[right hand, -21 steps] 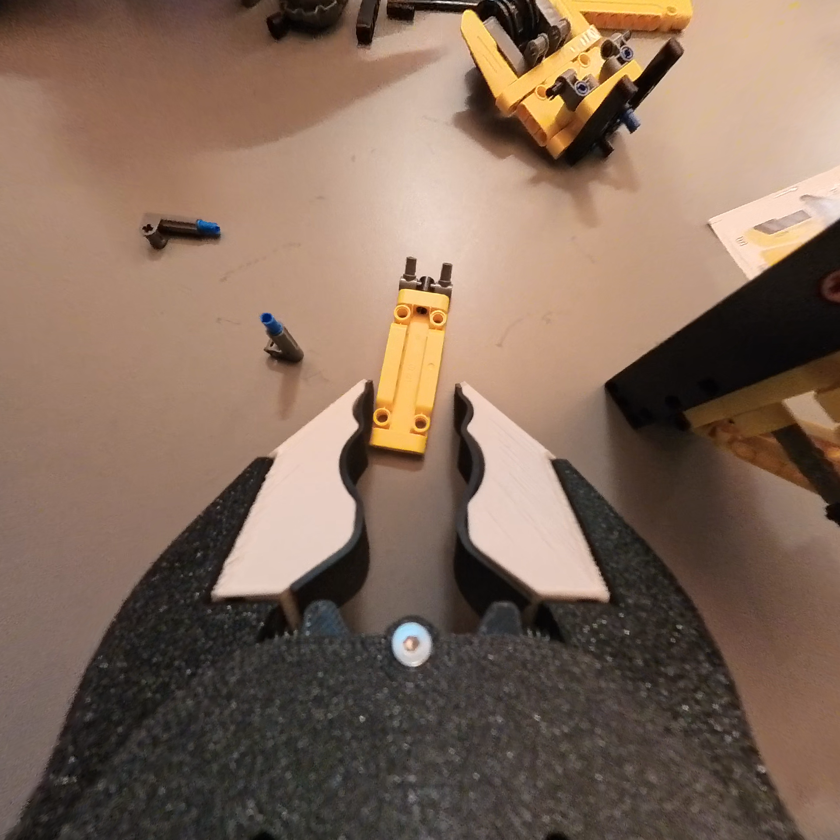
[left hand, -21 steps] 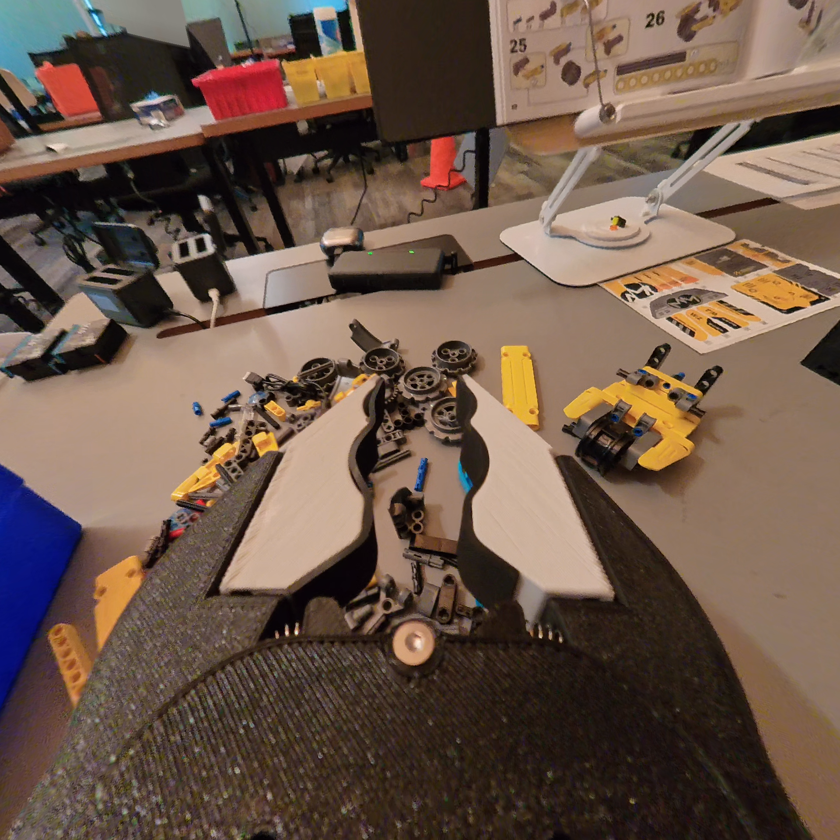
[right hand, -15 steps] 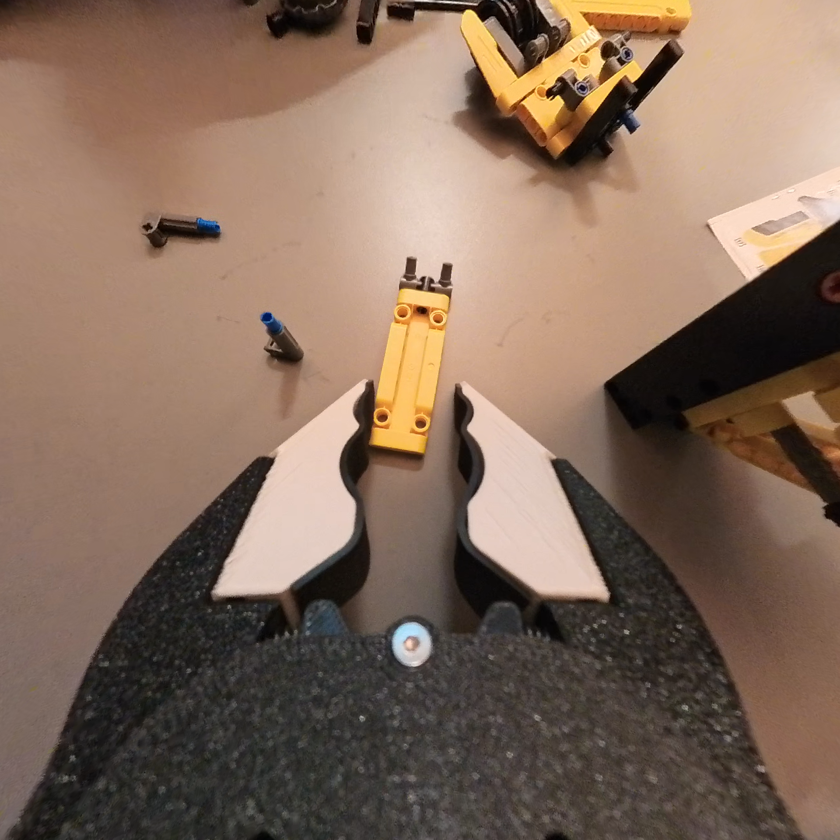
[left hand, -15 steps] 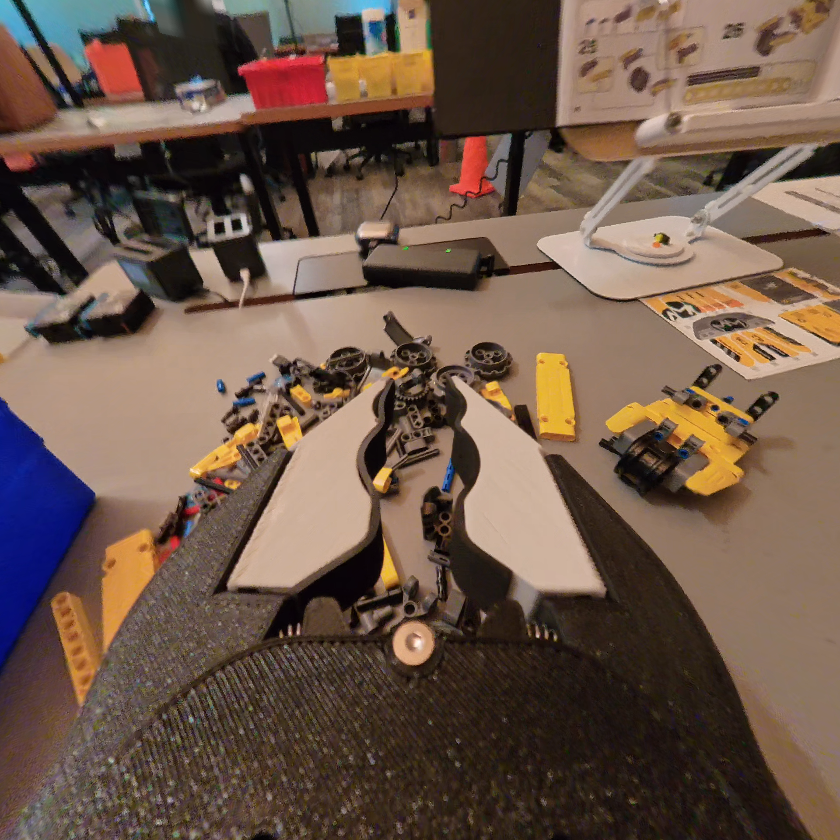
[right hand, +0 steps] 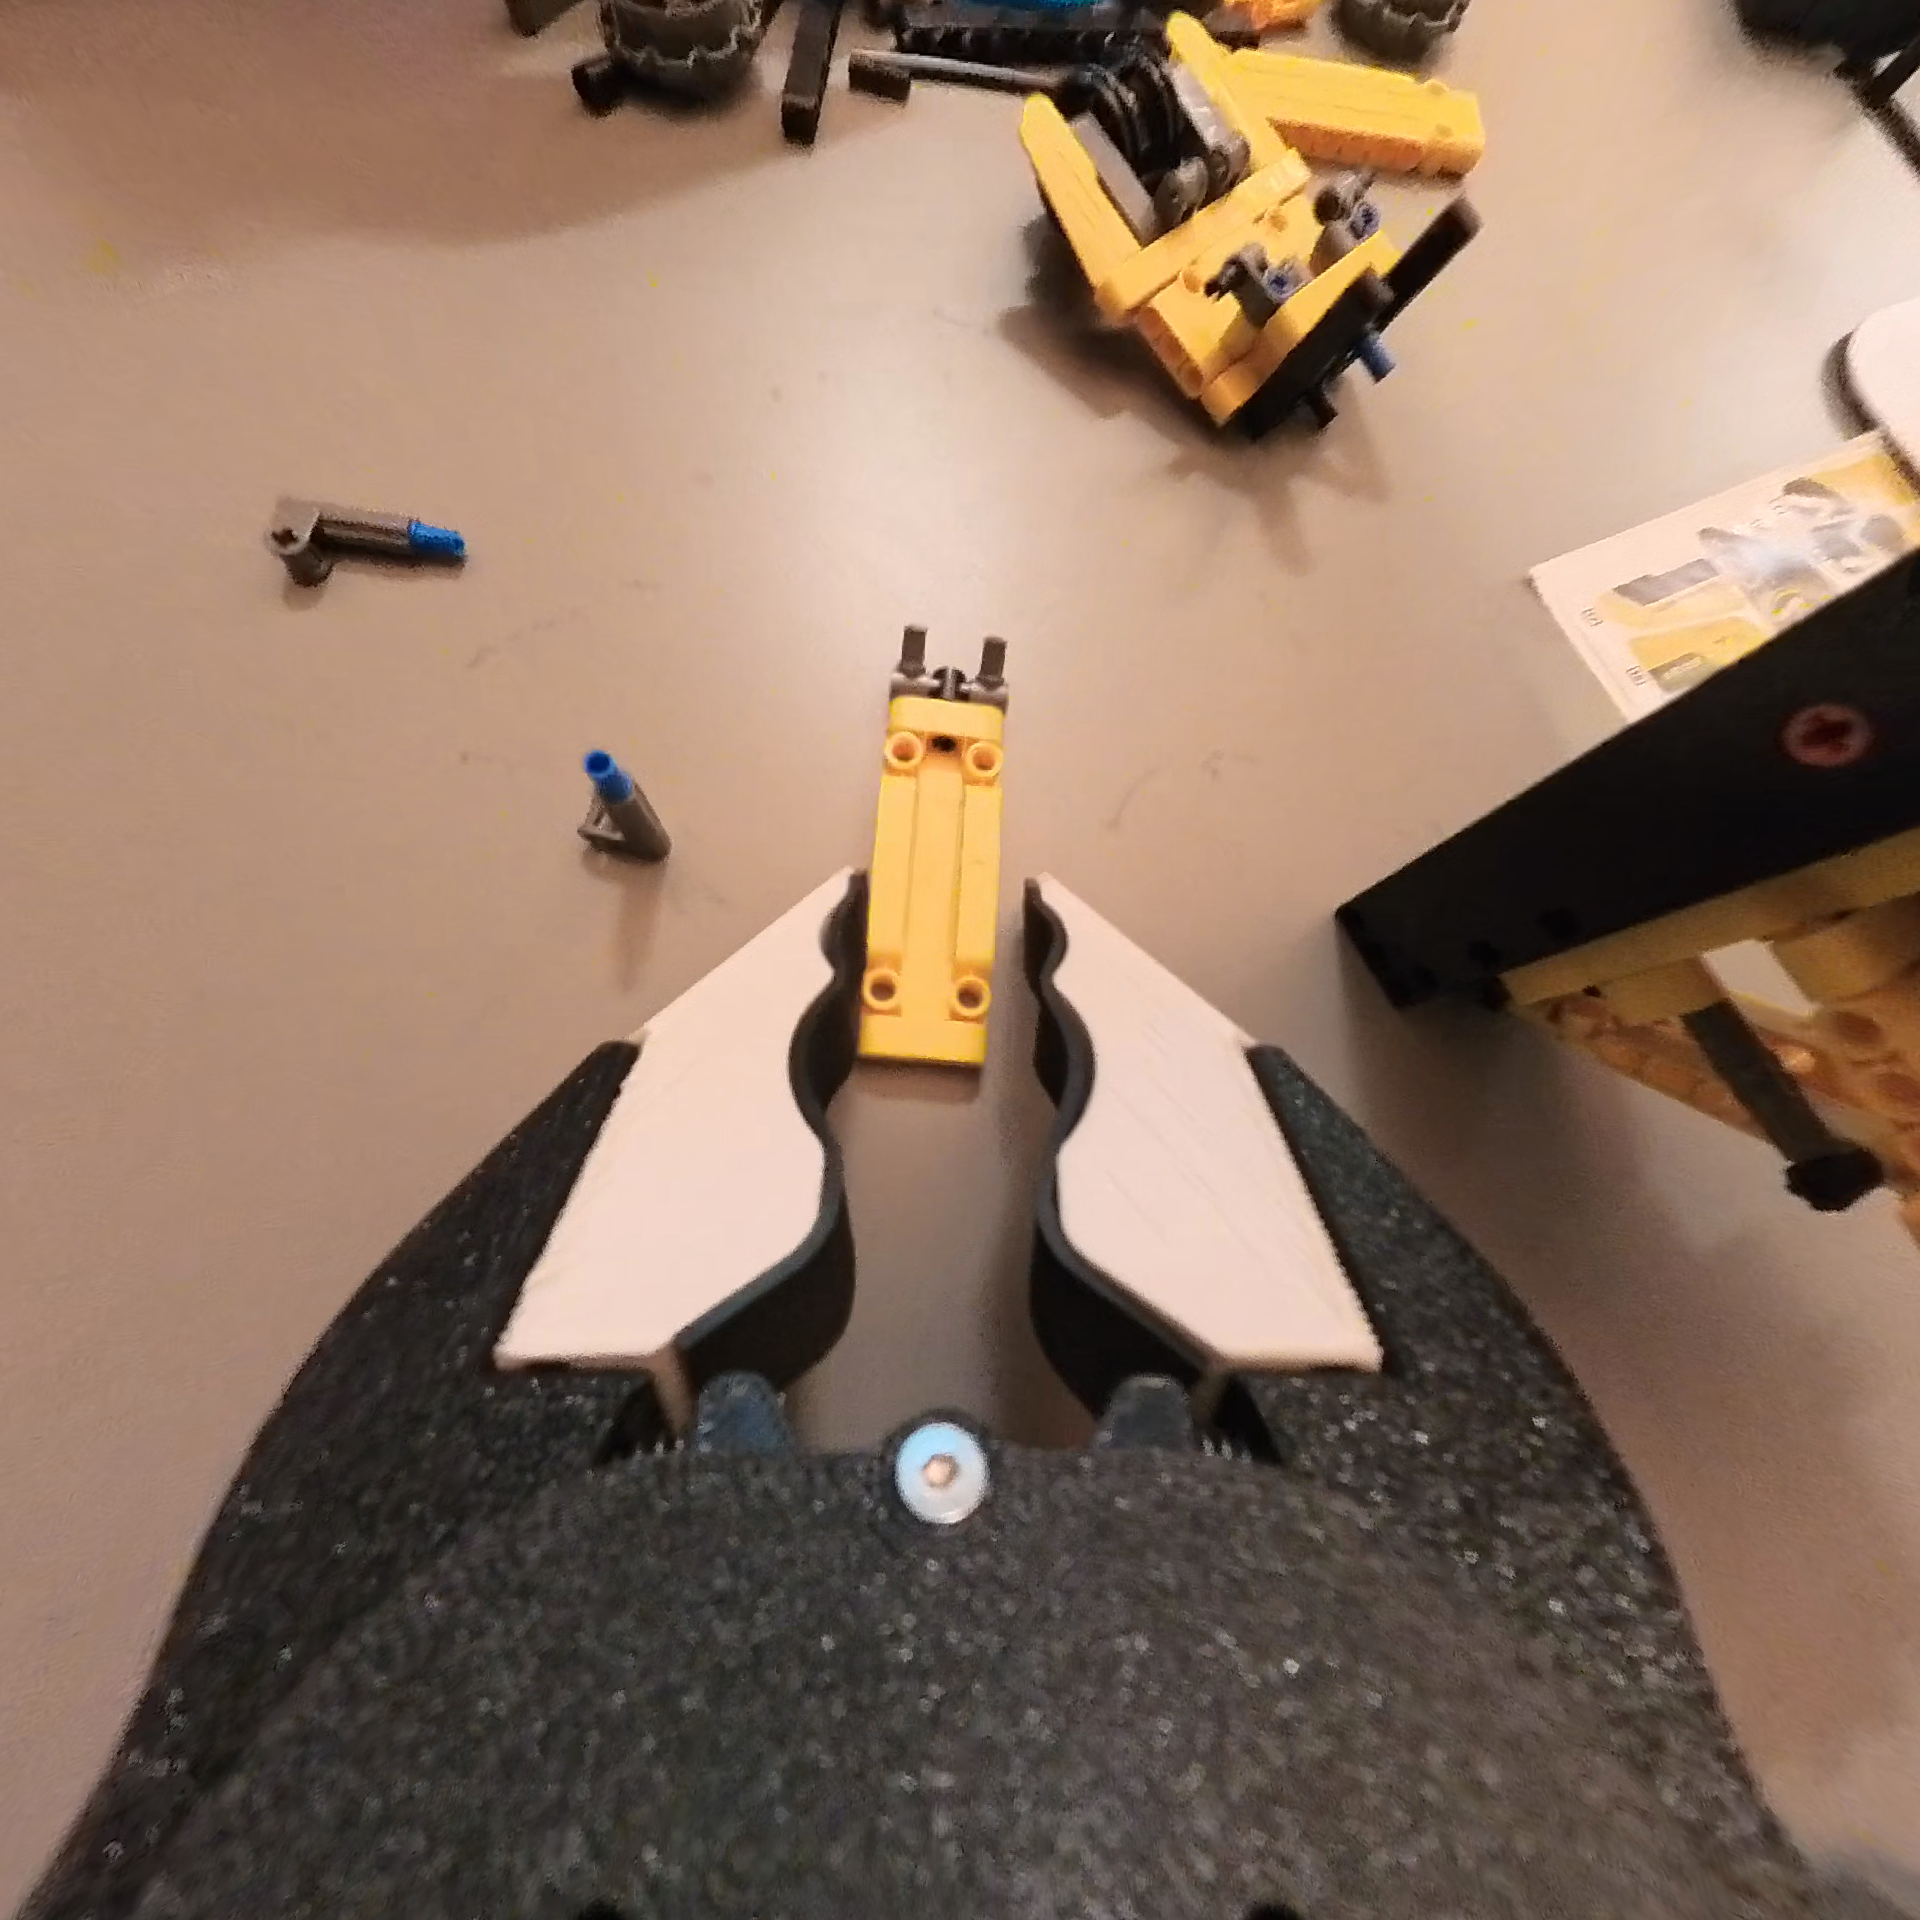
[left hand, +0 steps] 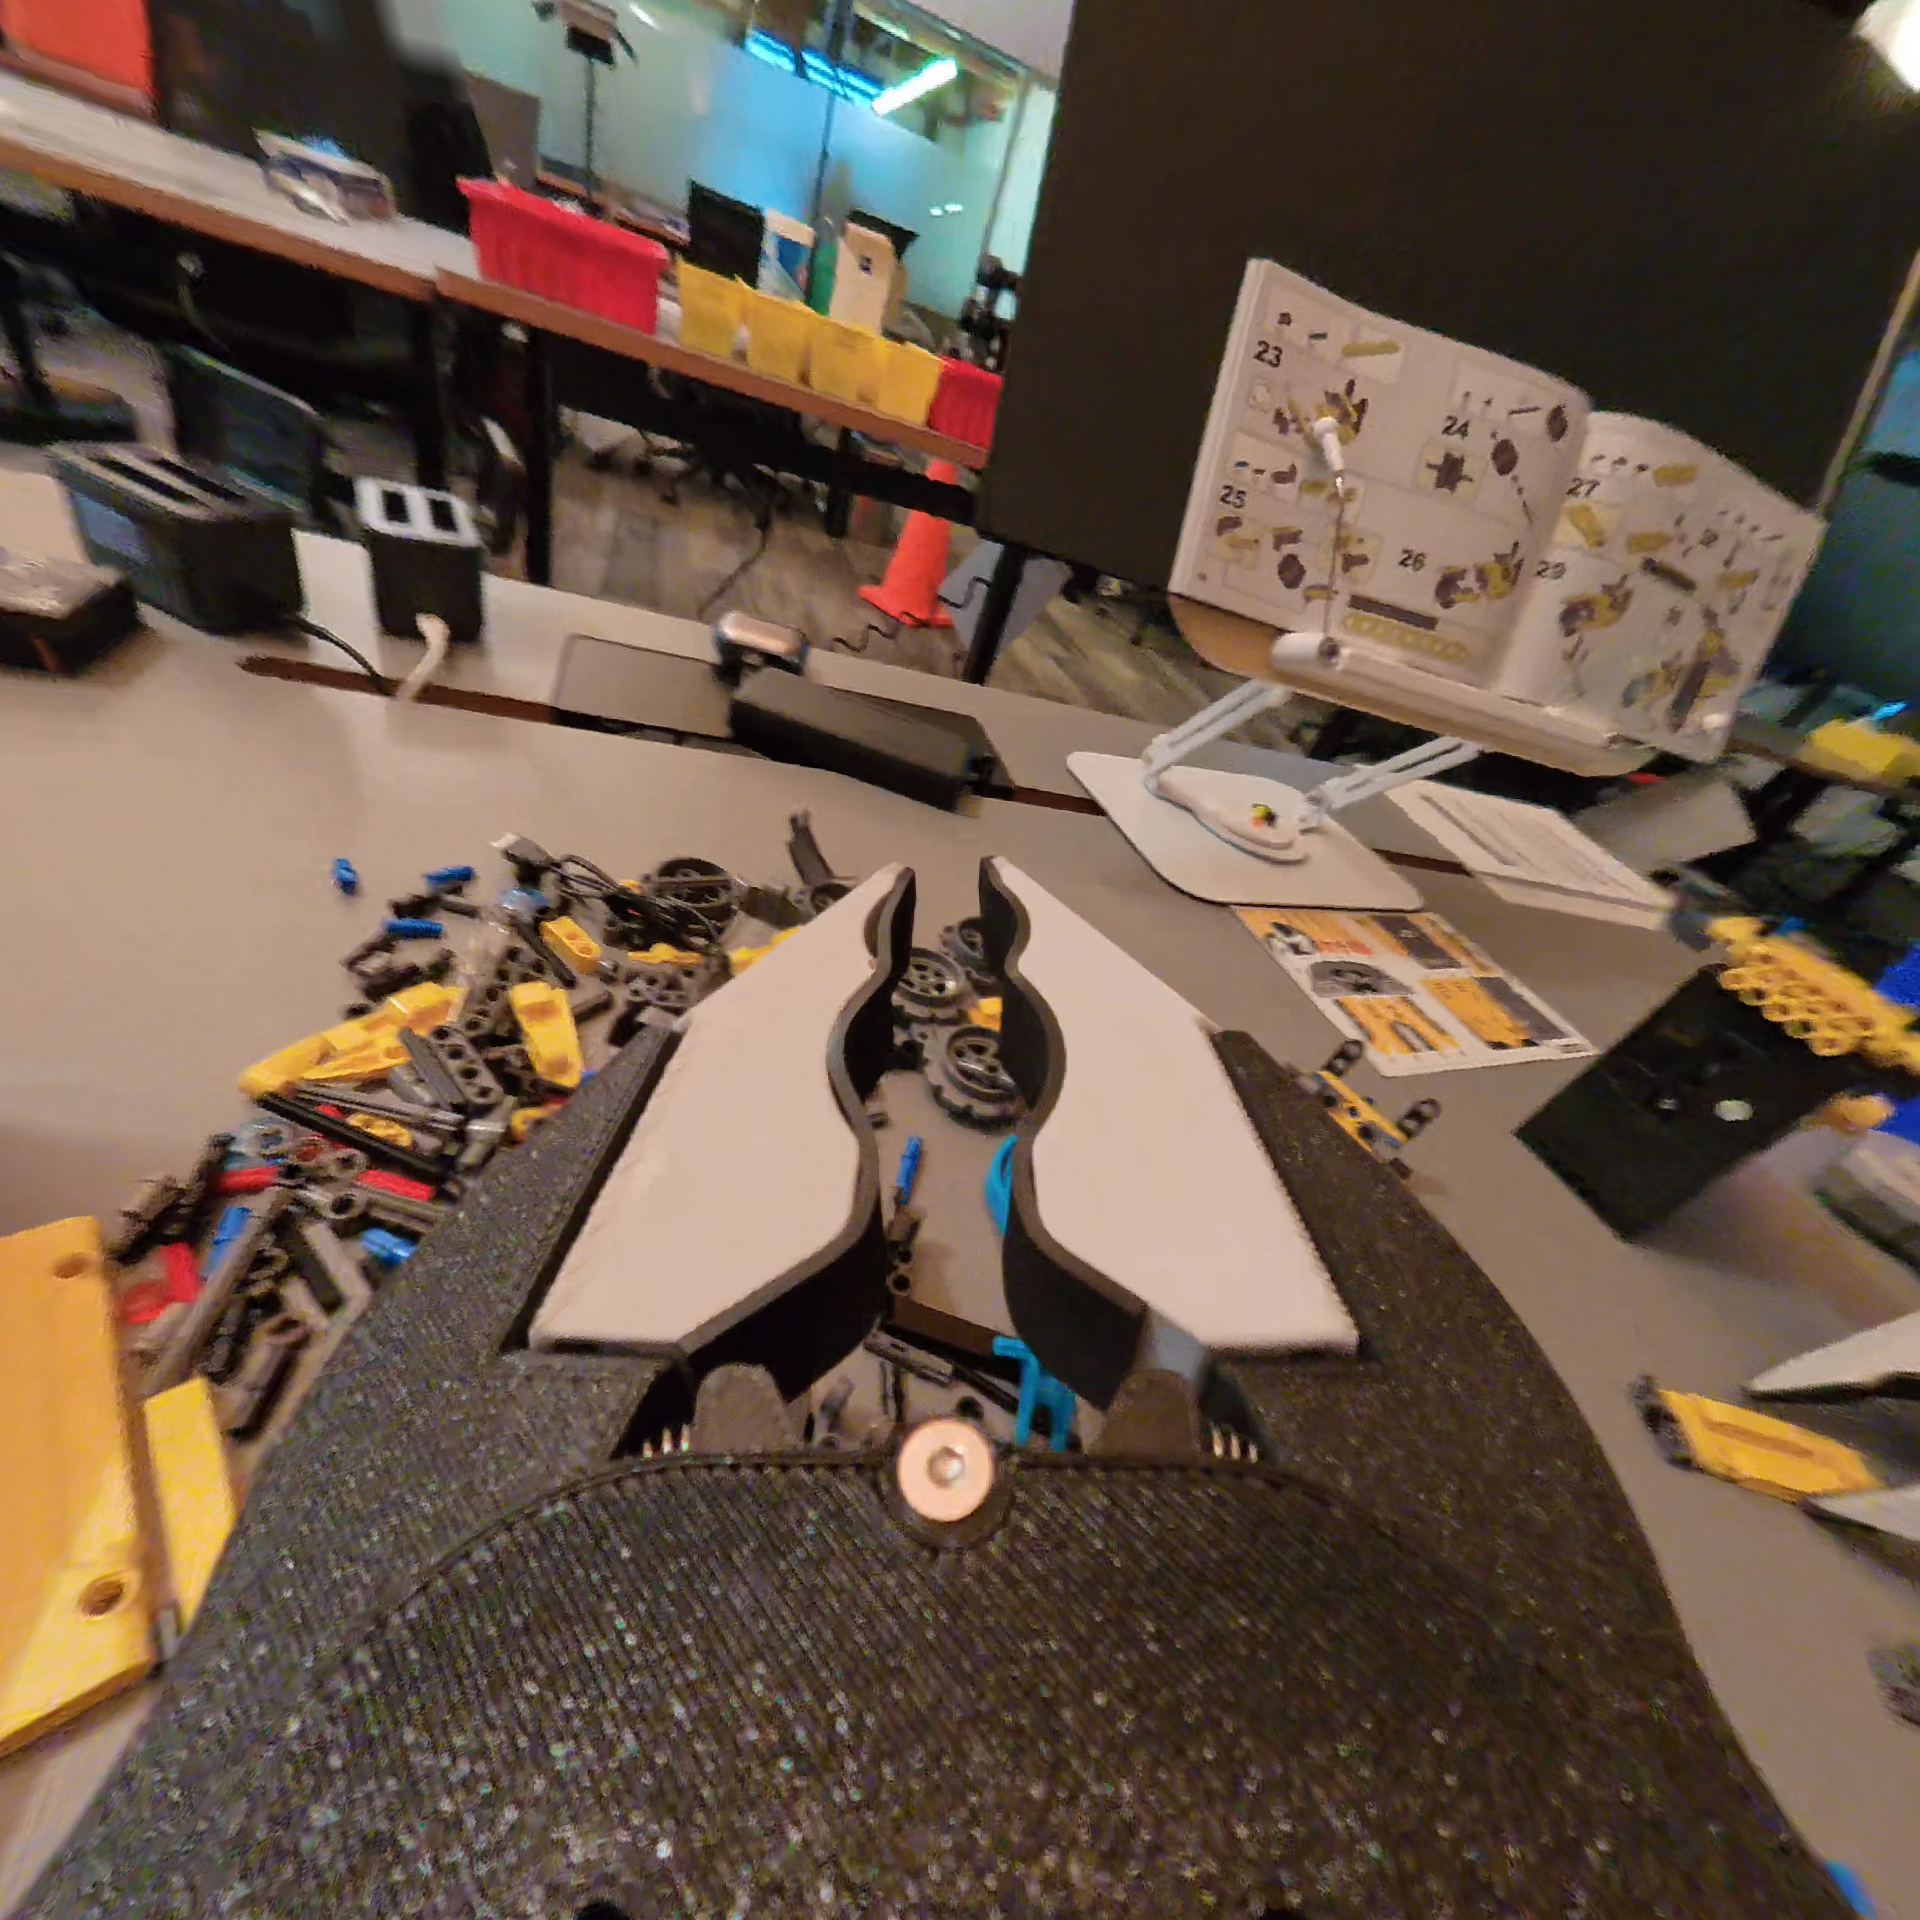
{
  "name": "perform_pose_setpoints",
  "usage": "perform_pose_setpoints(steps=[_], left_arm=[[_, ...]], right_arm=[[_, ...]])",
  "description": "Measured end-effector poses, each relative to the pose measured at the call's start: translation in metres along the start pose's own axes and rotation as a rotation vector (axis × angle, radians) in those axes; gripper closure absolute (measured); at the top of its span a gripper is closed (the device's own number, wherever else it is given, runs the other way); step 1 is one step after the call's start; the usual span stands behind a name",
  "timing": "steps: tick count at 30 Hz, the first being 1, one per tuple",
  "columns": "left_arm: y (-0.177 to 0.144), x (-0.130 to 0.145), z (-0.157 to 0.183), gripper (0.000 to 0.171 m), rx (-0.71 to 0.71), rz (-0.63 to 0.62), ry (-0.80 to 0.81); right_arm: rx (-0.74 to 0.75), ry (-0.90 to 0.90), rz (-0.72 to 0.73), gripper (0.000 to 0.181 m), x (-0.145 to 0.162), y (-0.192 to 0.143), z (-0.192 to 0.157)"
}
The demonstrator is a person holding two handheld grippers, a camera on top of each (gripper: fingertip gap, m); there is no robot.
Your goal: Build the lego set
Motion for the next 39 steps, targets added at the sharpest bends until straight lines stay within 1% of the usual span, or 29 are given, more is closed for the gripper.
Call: perform_pose_setpoints(steps=[4, 7, 11, 14, 16, 17, 19, 22, 27, 33, 39], left_arm=[[-0.002, -0.003, -0.008, 0.162, 0.049, 0.030, -0.142], [-0.004, -0.007, -0.010, 0.162, 0.054, 0.046, -0.157], [-0.008, -0.015, -0.004, 0.161, 0.081, 0.081, -0.158], [-0.013, -0.023, 0.002, 0.158, 0.091, 0.097, -0.137], [-0.016, -0.028, 0.000, 0.158, 0.067, 0.127, -0.098], [-0.016, -0.028, -0.003, 0.157, 0.042, 0.121, -0.080], [-0.015, -0.024, -0.011, 0.149, -0.003, 0.071, -0.061], [-0.014, -0.020, -0.018, 0.145, -0.032, 0.022, -0.050], [-0.014, -0.017, -0.018, 0.144, -0.034, 0.009, -0.081], [-0.014, -0.016, -0.019, 0.145, -0.083, 0.009, -0.013], [-0.013, -0.015, -0.017, 0.147, -0.102, 0.010, 0.030]], right_arm=[[0.062, -0.068, 0.047, 0.157, -0.006, 0.000, -0.001], [0.092, -0.091, 0.064, 0.158, -0.009, 0.001, -0.001], [0.101, -0.074, 0.088, 0.158, -0.010, -0.001, 0.002], [0.115, -0.054, 0.101, 0.157, -0.010, -0.003, 0.006], [0.128, -0.045, 0.107, 0.157, -0.010, -0.005, 0.008], [0.130, -0.041, 0.109, 0.157, -0.010, -0.005, 0.009], [0.127, -0.027, 0.110, 0.157, -0.009, -0.006, 0.011], [0.126, -0.011, 0.110, 0.156, -0.008, -0.007, 0.014], [0.115, 0.001, 0.119, 0.156, -0.007, -0.010, 0.016], [0.080, -0.004, 0.107, 0.153, -0.007, -0.008, 0.013], [0.085, -0.008, 0.121, 0.150, -0.007, -0.010, 0.012]])
Point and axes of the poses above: each gripper's, where its closed fingertips meet, y out along the fingers, x out of its underside, z = x × y across the jaws, the point moved 7 cm from there along -y, back along the fingers, and after that the axes turned 10 degrees about z, right-handed, at the moved point
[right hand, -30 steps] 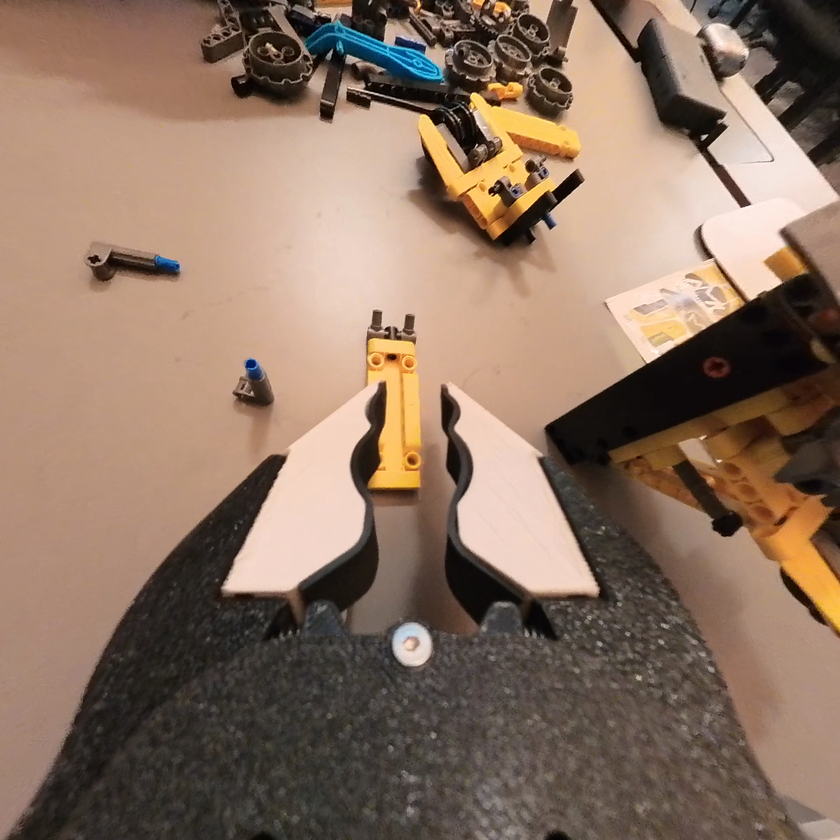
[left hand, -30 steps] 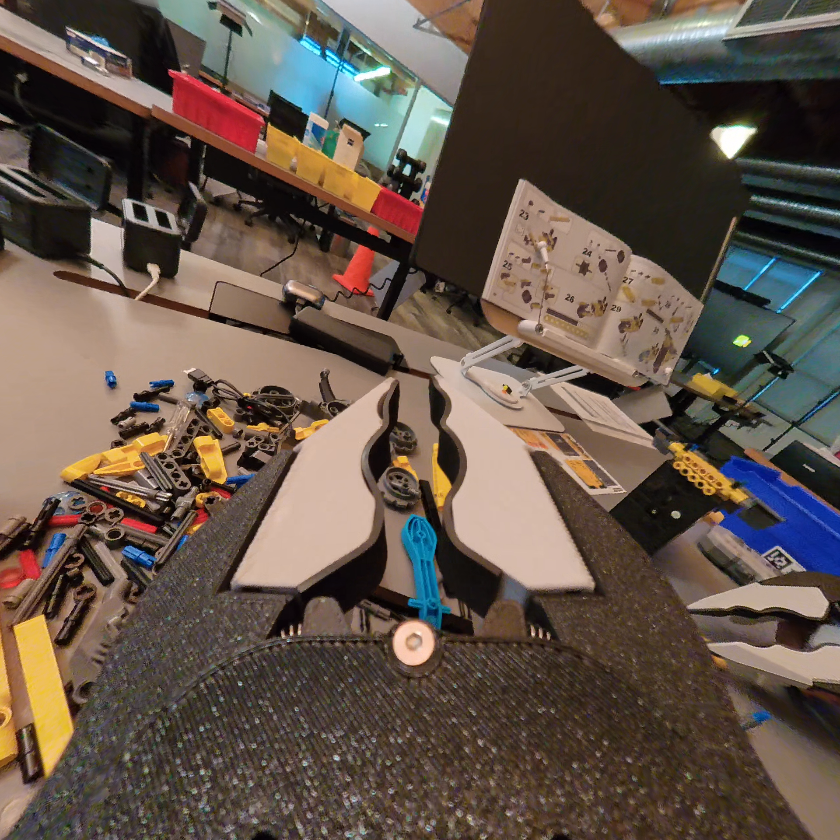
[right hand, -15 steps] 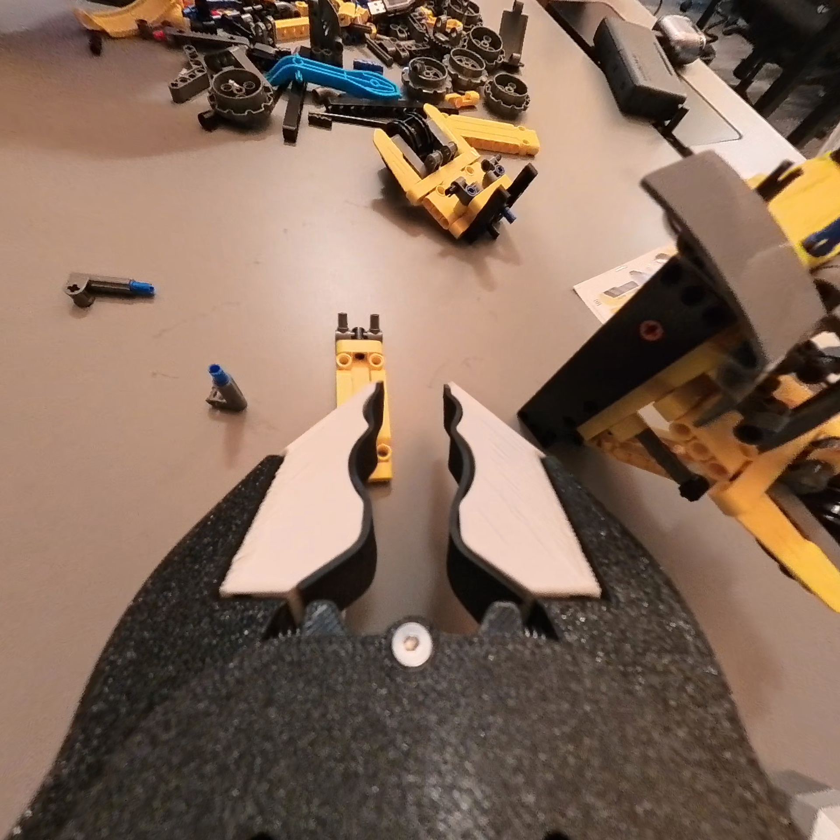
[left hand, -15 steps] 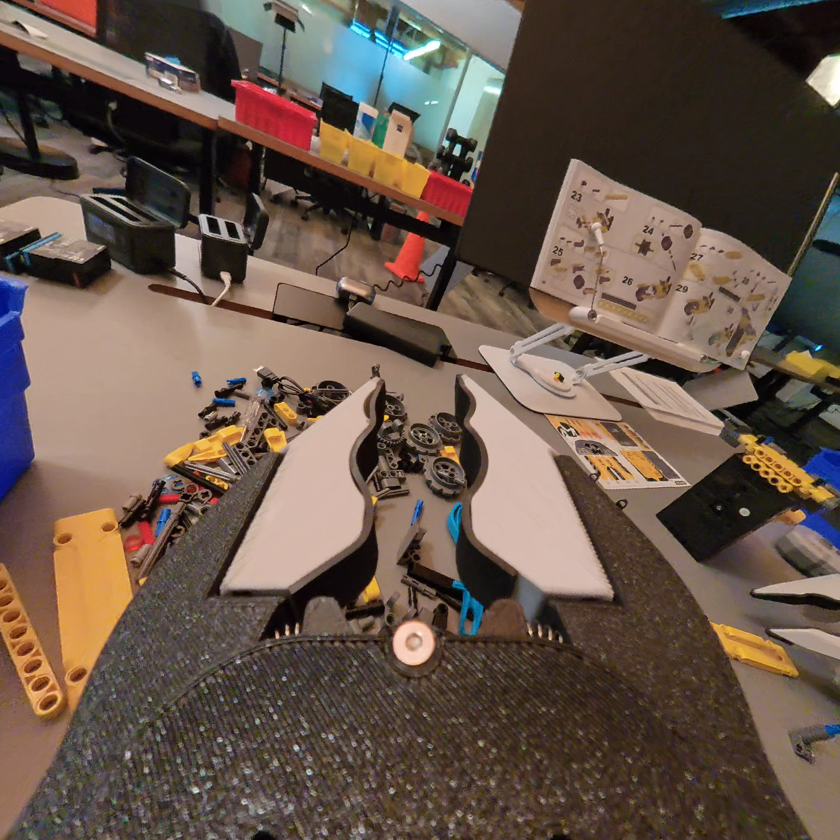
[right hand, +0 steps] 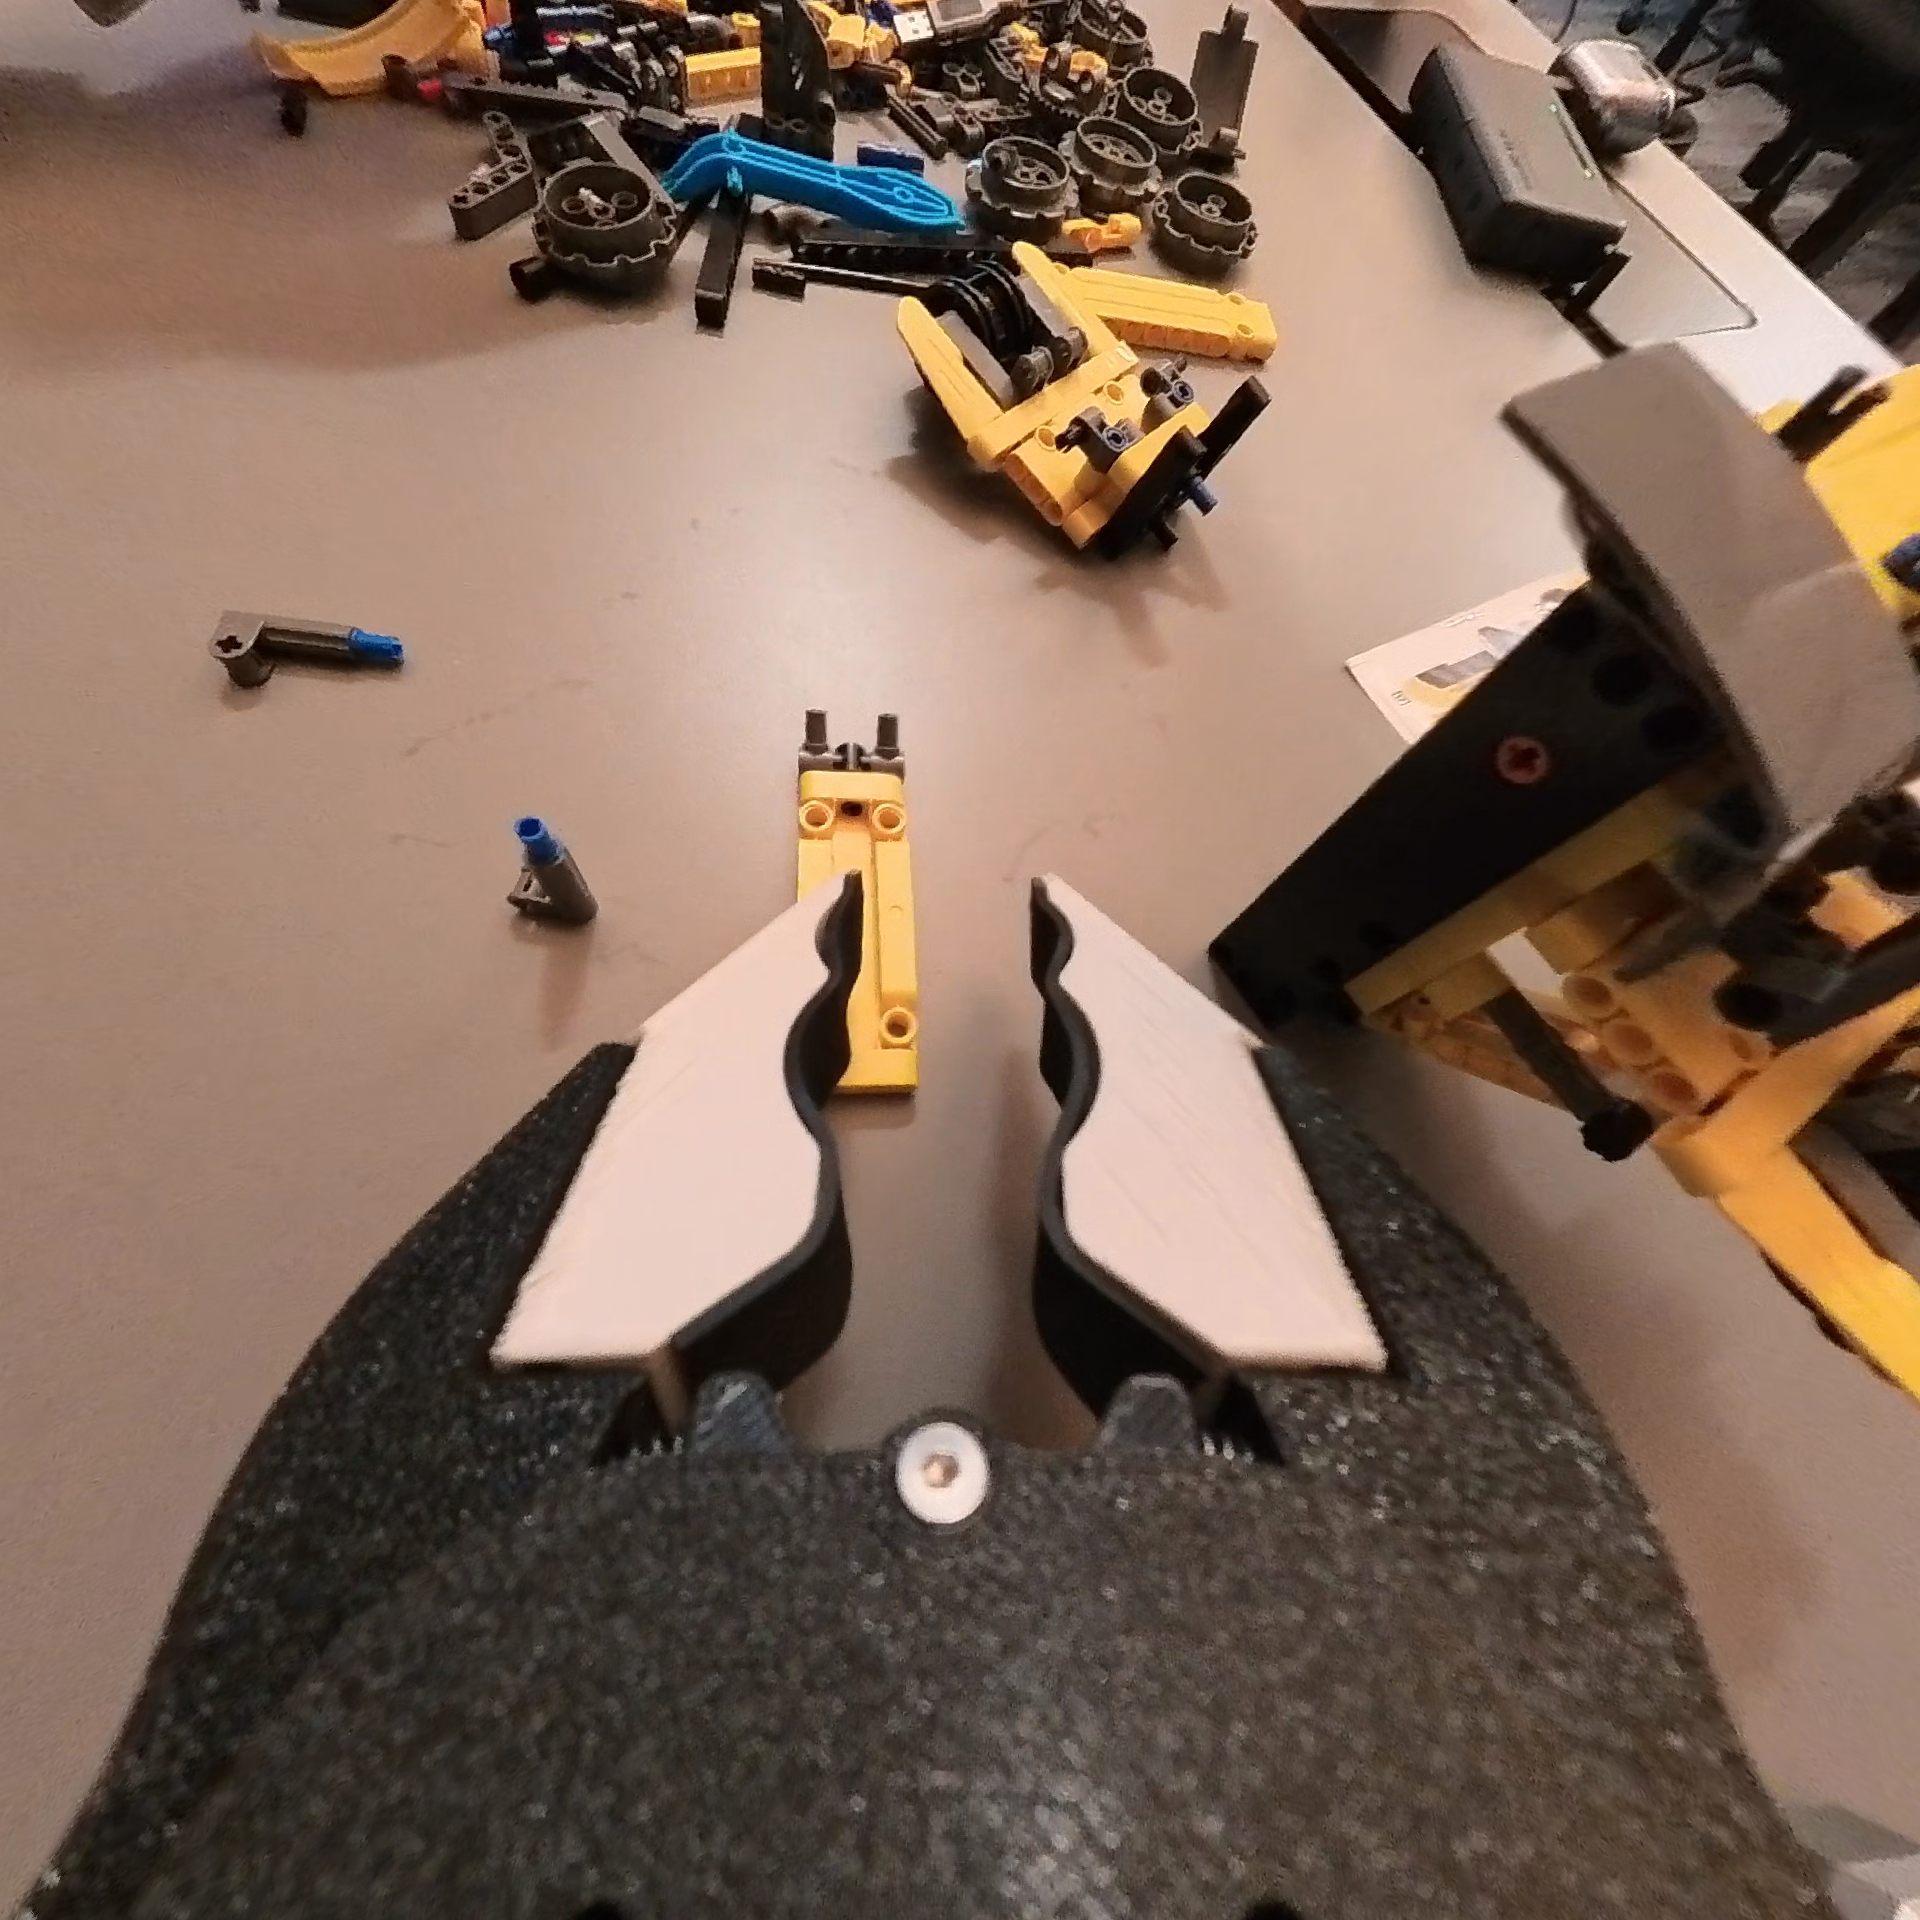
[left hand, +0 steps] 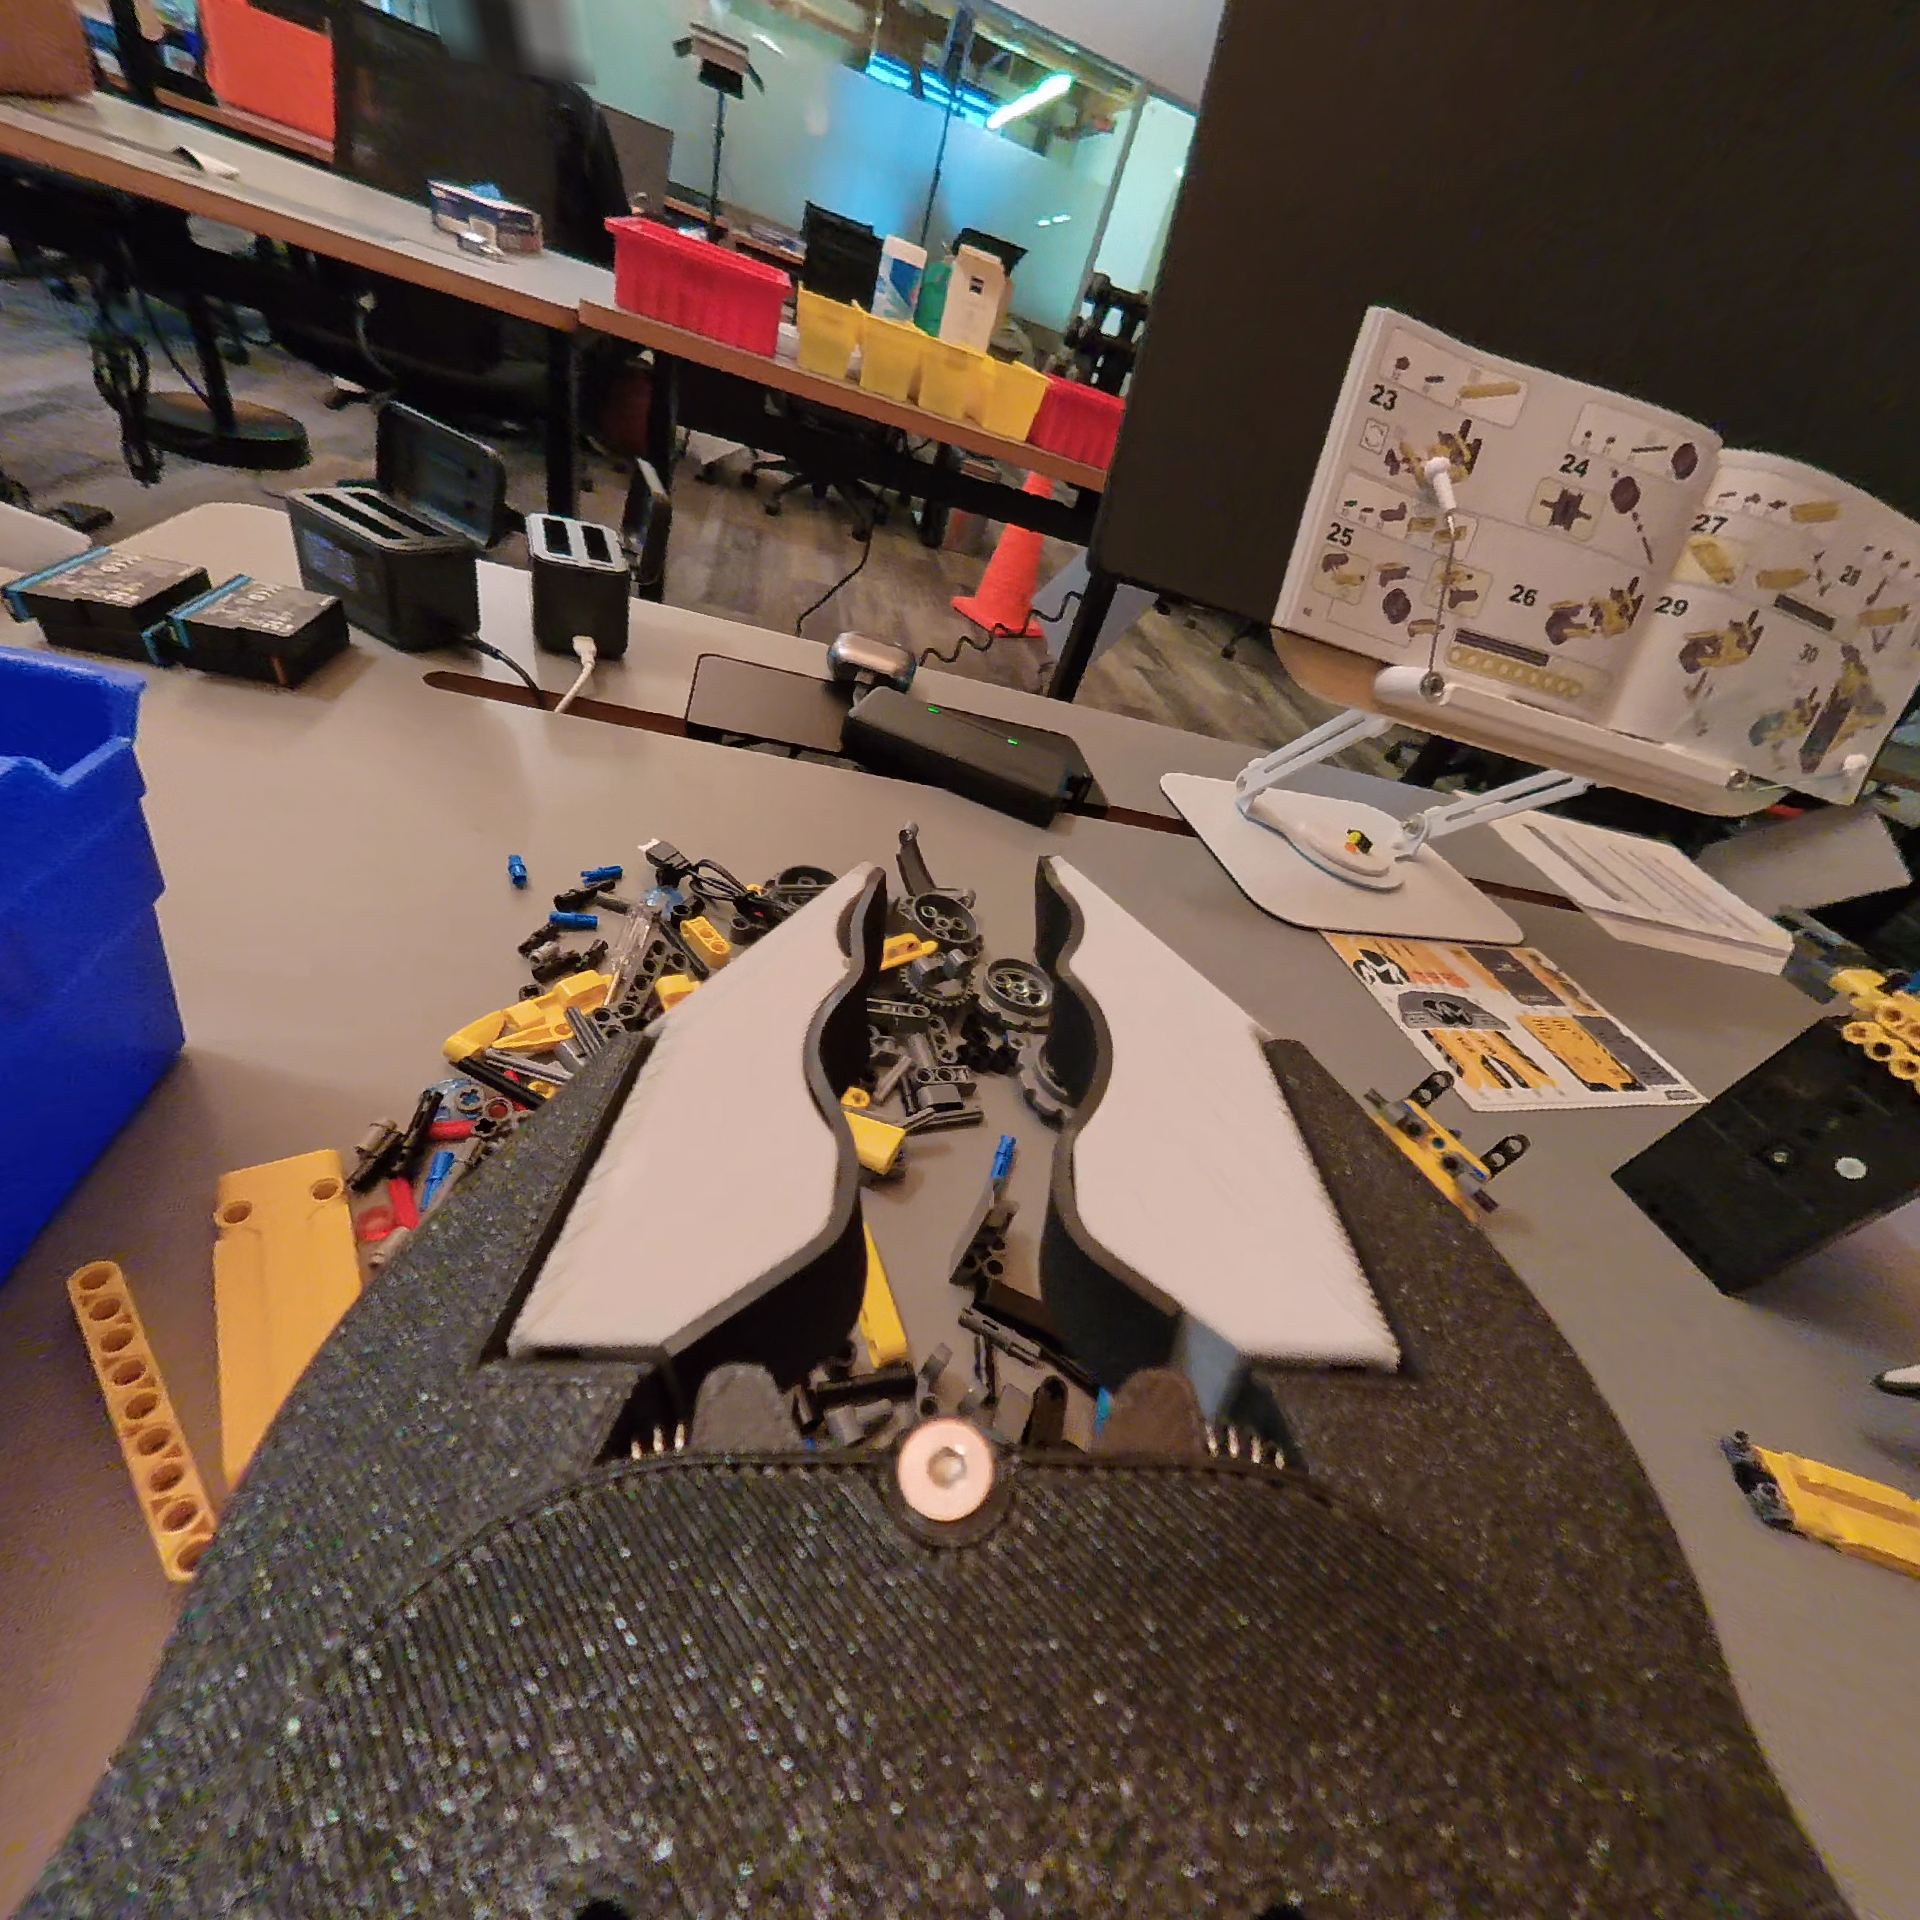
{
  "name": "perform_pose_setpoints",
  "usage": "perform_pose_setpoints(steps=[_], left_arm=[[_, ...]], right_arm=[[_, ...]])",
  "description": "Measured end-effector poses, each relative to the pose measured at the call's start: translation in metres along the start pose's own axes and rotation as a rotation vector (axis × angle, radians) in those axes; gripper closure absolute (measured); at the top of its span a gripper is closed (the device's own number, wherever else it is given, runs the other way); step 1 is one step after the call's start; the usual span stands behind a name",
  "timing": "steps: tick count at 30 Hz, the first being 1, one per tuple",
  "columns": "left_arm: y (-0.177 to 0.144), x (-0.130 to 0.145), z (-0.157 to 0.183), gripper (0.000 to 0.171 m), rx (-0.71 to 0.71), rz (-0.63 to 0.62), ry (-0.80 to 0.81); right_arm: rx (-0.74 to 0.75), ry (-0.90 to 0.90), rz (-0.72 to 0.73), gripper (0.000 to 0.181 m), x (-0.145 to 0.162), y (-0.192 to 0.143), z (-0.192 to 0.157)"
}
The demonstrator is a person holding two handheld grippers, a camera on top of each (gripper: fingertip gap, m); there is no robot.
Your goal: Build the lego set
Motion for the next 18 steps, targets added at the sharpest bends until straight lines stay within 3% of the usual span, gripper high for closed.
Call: perform_pose_setpoints(steps=[4, 6, 11, 18], left_arm=[[-0.001, -0.002, -0.002, 0.151, -0.022, 0.013, 0.023], [-0.003, -0.004, -0.003, 0.171, -0.029, 0.023, 0.028], [-0.013, -0.003, -0.016, 0.171, -0.101, -0.032, 0.139], [-0.037, 0.019, -0.036, 0.171, -0.251, -0.143, 0.273]], right_arm=[[-0.015, 0.046, 0.010, 0.148, 0.000, -0.001, 0.004], [-0.018, 0.060, 0.010, 0.147, 0.000, -0.001, 0.005], [-0.015, 0.036, -0.013, 0.145, 0.001, 0.001, 0.003], [-0.006, 0.052, -0.057, 0.145, 0.005, 0.005, 0.005]])
Point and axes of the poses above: each gripper's, where its closed fingertips meet, y out along the fingers, x out of its underside, z = x × y across the jaws, the point moved 7 cm from there along -y, back along the fingers, and after that the axes turned 10 degrees about z, right-handed, at the moved point
